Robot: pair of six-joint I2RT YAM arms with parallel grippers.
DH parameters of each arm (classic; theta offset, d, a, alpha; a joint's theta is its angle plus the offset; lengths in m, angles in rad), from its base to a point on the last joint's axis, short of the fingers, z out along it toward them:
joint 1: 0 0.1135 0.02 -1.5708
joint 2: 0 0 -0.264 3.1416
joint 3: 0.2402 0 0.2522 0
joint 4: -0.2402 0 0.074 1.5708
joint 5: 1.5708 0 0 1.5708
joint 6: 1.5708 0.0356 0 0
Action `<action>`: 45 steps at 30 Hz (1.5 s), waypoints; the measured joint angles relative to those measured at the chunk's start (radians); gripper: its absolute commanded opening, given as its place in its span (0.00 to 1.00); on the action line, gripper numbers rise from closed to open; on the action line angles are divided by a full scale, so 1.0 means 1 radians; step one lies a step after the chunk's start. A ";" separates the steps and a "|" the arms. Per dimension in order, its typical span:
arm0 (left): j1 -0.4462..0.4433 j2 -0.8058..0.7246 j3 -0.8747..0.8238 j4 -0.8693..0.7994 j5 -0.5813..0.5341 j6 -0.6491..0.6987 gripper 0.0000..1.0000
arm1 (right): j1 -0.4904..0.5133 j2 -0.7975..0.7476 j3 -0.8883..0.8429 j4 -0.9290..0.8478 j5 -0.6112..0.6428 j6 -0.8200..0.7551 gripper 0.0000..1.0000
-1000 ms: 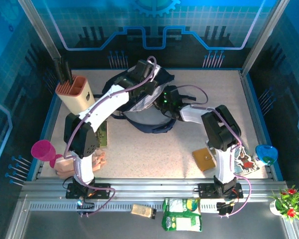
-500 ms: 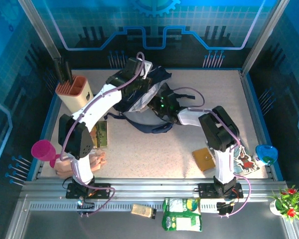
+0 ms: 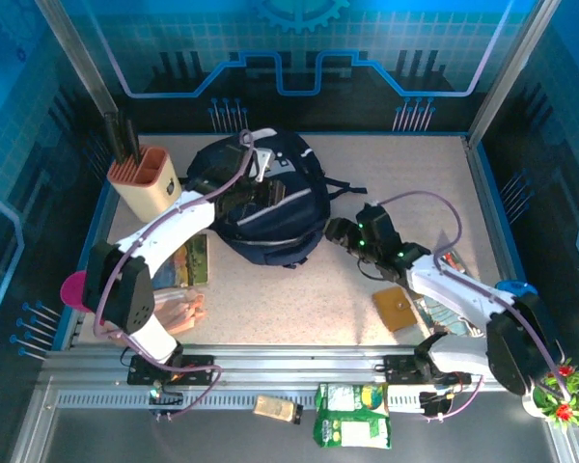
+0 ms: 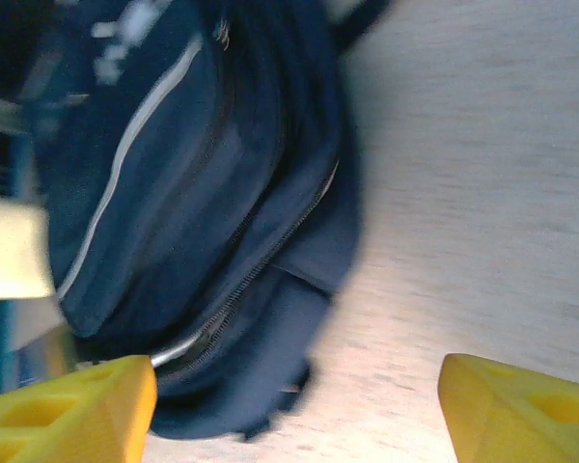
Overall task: Pack the student bag
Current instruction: Close the student bag at the top-center of the table, then move the book to the middle-right of the table.
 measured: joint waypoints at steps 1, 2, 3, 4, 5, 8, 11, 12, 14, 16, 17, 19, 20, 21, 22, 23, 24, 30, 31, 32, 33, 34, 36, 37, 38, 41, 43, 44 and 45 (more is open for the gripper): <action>0.000 -0.013 -0.021 0.003 0.017 -0.016 0.64 | -0.004 -0.021 -0.004 -0.058 0.037 -0.008 0.83; 0.000 -0.023 -0.039 0.011 0.032 -0.032 0.69 | -0.012 -0.038 -0.005 -0.111 0.067 -0.018 0.84; 0.000 -0.029 -0.051 0.018 0.044 -0.039 0.72 | -0.028 -0.049 -0.007 -0.156 0.089 -0.026 0.84; 0.000 -0.036 -0.063 0.027 0.058 -0.055 0.76 | -0.054 -0.056 -0.007 -0.200 0.105 -0.037 0.85; 0.000 -0.040 -0.071 0.035 0.067 -0.066 0.80 | -0.089 -0.058 -0.007 -0.238 0.117 -0.047 0.85; 0.000 -0.048 -0.079 0.060 0.087 -0.090 0.88 | -0.209 -0.053 -0.012 -0.318 0.127 -0.075 0.86; 0.000 -0.055 -0.080 0.085 0.095 -0.106 0.93 | -0.300 -0.031 -0.017 -0.366 0.127 -0.100 0.86; 0.000 -0.056 -0.080 0.089 0.097 -0.106 0.94 | -0.321 -0.021 -0.019 -0.378 0.127 -0.106 0.86; 0.000 -0.060 -0.081 0.103 0.103 -0.107 0.96 | -0.361 0.002 -0.024 -0.397 0.120 -0.119 0.86; 0.000 -0.060 -0.081 0.110 0.111 -0.107 0.97 | -0.396 0.024 -0.031 -0.403 0.108 -0.127 0.86; 0.000 -0.060 -0.082 0.112 0.116 -0.107 0.98 | -0.415 0.035 -0.035 -0.402 0.095 -0.130 0.86; 0.000 -0.060 -0.082 0.114 0.122 -0.108 0.98 | -0.444 0.059 -0.044 -0.401 0.070 -0.134 0.86; 0.000 -0.060 -0.082 0.115 0.128 -0.108 0.99 | -0.454 0.074 -0.048 -0.398 0.054 -0.134 0.86; 0.000 -0.060 -0.082 0.115 0.134 -0.109 0.99 | -0.460 0.088 -0.049 -0.393 0.039 -0.134 0.86; 0.000 -0.060 -0.082 0.115 0.138 -0.111 0.99 | -0.465 0.103 -0.050 -0.385 0.024 -0.133 0.86; 0.000 -0.060 -0.082 0.115 0.143 -0.112 0.99 | -0.467 0.122 -0.050 -0.372 0.006 -0.133 0.86; 0.000 -0.060 -0.082 0.115 0.143 -0.114 0.99 | -0.467 0.138 -0.050 -0.360 -0.004 -0.134 0.86; -0.024 -0.042 -0.074 0.110 0.143 -0.114 0.99 | -0.472 0.294 0.076 -0.328 -0.032 -0.136 0.85; -0.033 -0.033 -0.068 0.109 0.143 -0.114 0.99 | -0.472 0.327 0.109 -0.318 -0.040 -0.137 0.84; -0.042 -0.024 -0.060 0.109 0.143 -0.114 0.99 | -0.473 0.364 0.146 -0.299 -0.053 -0.137 0.84; -0.049 -0.016 -0.053 0.107 0.143 -0.114 0.99 | -0.473 0.396 0.178 -0.286 -0.065 -0.135 0.83; -0.058 -0.007 -0.043 0.104 0.143 -0.115 0.99 | -0.473 0.435 0.219 -0.272 -0.077 -0.133 0.83; -0.073 0.010 -0.025 0.100 0.143 -0.126 0.99 | -0.473 0.503 0.291 -0.228 -0.106 -0.129 0.82; -0.081 0.021 -0.013 0.098 0.143 -0.134 0.99 | -0.473 0.539 0.327 -0.201 -0.124 -0.128 0.81; -0.088 0.032 -0.002 0.095 0.144 -0.141 0.99 | -0.473 0.571 0.360 -0.172 -0.142 -0.126 0.80; -0.106 0.073 0.031 0.095 0.154 -0.184 0.99 | -0.473 0.639 0.434 -0.107 -0.187 -0.129 0.77; -0.119 0.104 0.056 0.091 0.166 -0.214 0.99 | -0.473 0.644 0.446 -0.103 -0.184 -0.138 0.79; -0.129 0.124 0.073 0.086 0.170 -0.234 0.99 | -0.473 0.637 0.446 -0.112 -0.168 -0.149 0.80; -0.137 0.138 0.085 0.084 0.172 -0.247 0.99 | -0.473 0.628 0.443 -0.120 -0.154 -0.161 0.81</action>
